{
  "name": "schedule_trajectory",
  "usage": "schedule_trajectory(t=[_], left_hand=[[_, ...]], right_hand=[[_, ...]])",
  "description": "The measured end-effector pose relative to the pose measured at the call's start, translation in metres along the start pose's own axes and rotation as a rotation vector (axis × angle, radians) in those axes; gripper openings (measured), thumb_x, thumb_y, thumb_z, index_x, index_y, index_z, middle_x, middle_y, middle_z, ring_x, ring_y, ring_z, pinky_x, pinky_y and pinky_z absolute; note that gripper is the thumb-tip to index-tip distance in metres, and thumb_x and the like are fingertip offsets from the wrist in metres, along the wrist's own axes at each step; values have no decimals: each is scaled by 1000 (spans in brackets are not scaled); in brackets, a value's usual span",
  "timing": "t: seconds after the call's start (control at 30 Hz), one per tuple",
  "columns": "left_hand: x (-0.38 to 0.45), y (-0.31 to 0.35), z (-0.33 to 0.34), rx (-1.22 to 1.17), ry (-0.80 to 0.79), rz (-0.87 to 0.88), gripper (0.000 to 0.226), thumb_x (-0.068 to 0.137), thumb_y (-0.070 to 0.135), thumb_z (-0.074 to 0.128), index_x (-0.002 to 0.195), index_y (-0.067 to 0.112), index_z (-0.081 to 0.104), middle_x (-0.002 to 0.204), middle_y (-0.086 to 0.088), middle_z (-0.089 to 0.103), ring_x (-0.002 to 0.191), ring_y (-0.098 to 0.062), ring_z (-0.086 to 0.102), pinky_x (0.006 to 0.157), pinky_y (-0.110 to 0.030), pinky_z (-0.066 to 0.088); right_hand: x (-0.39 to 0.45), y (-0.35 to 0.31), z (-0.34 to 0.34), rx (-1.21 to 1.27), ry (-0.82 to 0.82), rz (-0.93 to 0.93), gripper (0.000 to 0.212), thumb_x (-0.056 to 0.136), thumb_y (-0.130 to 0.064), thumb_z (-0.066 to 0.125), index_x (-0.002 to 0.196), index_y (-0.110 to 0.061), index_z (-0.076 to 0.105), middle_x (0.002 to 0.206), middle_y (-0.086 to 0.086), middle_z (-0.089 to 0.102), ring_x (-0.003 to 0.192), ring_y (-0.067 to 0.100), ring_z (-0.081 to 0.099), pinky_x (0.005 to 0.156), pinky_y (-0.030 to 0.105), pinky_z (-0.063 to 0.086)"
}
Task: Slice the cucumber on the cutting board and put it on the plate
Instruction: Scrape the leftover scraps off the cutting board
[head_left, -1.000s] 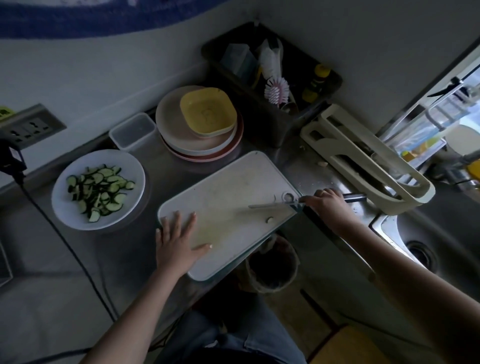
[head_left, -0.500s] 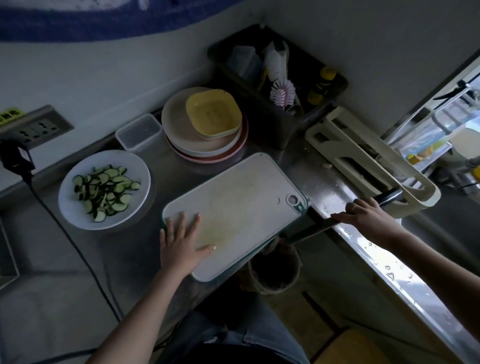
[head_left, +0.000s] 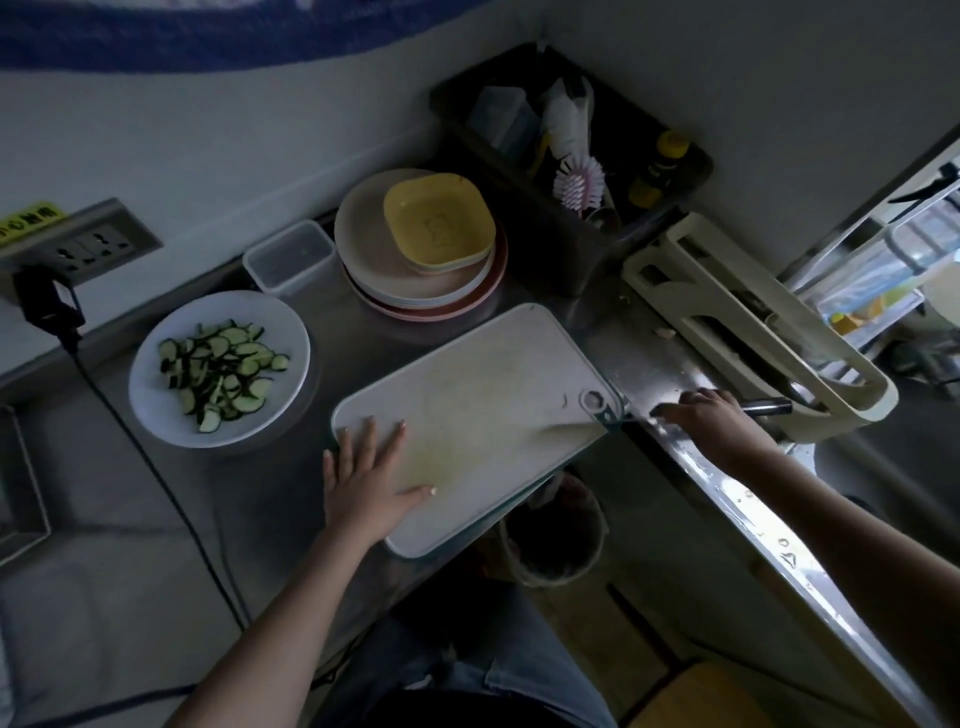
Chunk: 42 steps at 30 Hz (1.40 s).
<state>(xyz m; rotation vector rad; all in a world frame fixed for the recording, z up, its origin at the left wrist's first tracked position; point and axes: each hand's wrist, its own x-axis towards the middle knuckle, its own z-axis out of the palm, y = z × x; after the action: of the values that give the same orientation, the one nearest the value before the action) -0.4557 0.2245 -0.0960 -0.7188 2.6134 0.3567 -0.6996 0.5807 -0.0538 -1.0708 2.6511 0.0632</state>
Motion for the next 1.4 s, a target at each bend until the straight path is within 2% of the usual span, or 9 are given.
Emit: schedule_trajectory(t=[0.27,0.33,0.47,0.6,0.93,1.1,1.2,1.3,1.4], left_hand=[[0,-2,-1,-9,12,17,93,78,75,43,146,43,-12,156,1,-18,142,-31,-19,112,-51,-7],[-1,-3,0,-6,10,15,93,77,76,42,145,44,-13,156,2,-19,142,-30,-20,112,-52,-8],[-3,-8,-1,-19,-2,-20,94,76,77,42,146,44,-12,156,6,-20,142,-26,-19,111,-54,-8],[-8,-20,-5,-26,-17,-72,96,75,76,46,146,44,-11,156,7,-20,143,-25,-18,111,-57,-7],[-30,-79,-12,-85,-52,-184,103,72,74,55,147,42,-8,156,8,-19,144,-22,-13,110,-61,-3],[-46,-98,-3,-131,-72,-227,108,68,76,58,147,43,-9,155,9,-21,144,-24,-12,111,-61,2],[-52,-106,0,-138,-64,-252,109,67,75,59,146,45,-9,155,10,-21,144,-23,-12,111,-59,5],[-57,-110,1,-140,-44,-270,108,67,72,61,146,46,-8,155,11,-20,144,-22,-11,112,-58,2],[-63,-115,4,-144,-19,-286,108,67,70,63,147,45,-6,156,9,-17,144,-22,-10,113,-55,0]], right_hand=[[-50,17,-3,-183,82,-226,43,61,0,75,94,-29,74,67,-3,59,66,22,62,72,39,52],[-48,8,-4,-76,122,-186,42,65,0,76,97,-26,73,68,-3,61,65,24,62,67,40,51],[-23,-35,-15,273,198,2,10,89,-14,63,97,-15,68,74,5,64,67,28,62,59,34,46],[8,-76,-14,437,256,90,6,89,-13,62,89,-7,64,80,7,62,71,27,58,62,35,44],[45,-138,12,604,-20,-2,6,87,-5,63,91,-1,63,93,10,61,89,28,61,74,28,41],[39,-156,18,579,-41,-47,23,88,-3,62,110,1,64,114,12,61,107,26,58,84,17,35],[42,-166,12,524,-58,-117,25,90,-6,58,115,-7,62,130,10,54,118,27,53,95,24,37],[47,-183,-5,274,-12,-167,20,89,-14,52,107,-23,53,123,3,52,101,33,59,75,37,47],[59,-204,-15,79,16,-260,50,88,-11,52,134,-28,44,133,5,44,109,33,54,87,40,44]])
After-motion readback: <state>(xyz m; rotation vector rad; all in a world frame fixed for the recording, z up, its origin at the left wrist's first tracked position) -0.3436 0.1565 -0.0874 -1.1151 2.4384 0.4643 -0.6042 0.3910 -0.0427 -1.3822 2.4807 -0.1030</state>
